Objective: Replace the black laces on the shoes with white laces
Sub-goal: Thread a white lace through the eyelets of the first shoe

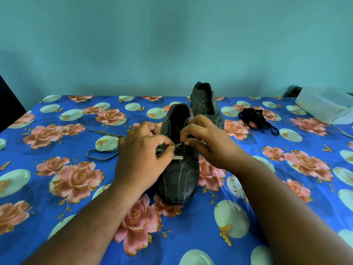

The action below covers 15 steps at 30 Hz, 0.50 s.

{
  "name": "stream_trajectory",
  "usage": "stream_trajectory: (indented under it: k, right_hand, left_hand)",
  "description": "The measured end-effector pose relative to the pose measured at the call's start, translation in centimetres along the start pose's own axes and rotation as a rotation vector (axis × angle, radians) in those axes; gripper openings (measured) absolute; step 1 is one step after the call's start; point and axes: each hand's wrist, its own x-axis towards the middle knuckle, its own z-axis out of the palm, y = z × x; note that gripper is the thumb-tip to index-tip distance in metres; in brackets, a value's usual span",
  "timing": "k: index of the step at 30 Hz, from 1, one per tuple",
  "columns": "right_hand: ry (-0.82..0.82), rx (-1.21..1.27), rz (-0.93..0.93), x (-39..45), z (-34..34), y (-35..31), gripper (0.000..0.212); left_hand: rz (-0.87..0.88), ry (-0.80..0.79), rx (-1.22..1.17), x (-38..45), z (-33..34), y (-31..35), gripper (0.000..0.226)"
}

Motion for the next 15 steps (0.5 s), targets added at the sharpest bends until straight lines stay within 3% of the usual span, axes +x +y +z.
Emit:
stream_trajectory:
  k: [11, 15]
  right_hand:
    - [0.042, 0.119, 0.008, -0.2, 0.1, 0.2, 0.017]
    - [0.077, 0.191, 0.016, -0.1, 0.8, 0.1, 0.016]
  left_hand:
    - [0.031, -0.109, 0.129, 0.0, -0.2, 0.3, 0.009]
    - [0.013, -0.162, 0.059, 0.2, -0.8, 0.2, 0.022]
